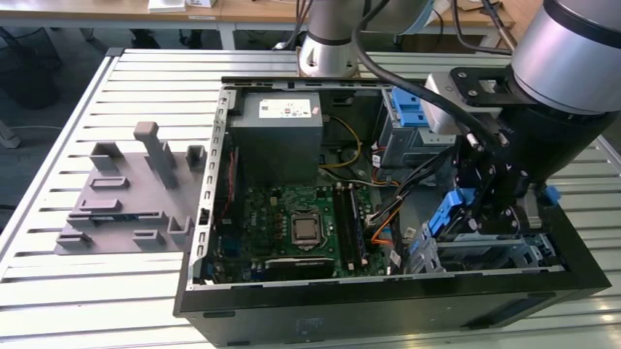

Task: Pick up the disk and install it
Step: 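Insert the disk into the insertion slot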

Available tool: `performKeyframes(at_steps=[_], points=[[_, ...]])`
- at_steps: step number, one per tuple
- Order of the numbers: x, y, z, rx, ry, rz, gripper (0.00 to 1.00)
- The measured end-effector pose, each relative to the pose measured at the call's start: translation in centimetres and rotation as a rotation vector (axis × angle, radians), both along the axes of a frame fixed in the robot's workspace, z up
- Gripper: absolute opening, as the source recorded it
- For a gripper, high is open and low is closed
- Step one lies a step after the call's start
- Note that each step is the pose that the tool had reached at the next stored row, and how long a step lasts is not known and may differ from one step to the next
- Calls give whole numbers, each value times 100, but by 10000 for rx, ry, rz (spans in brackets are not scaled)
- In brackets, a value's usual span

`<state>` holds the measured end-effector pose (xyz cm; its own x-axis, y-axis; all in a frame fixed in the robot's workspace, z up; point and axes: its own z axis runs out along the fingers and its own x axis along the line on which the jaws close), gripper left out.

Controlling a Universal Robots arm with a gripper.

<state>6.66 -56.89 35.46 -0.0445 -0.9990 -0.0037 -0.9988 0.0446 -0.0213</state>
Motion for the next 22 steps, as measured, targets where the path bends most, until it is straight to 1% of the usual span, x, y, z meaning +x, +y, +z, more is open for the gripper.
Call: performKeyframes(at_steps=[13,22], points=[[4,-1,-91,0,0,0,36],[4,-1,-96,0,0,0,36]])
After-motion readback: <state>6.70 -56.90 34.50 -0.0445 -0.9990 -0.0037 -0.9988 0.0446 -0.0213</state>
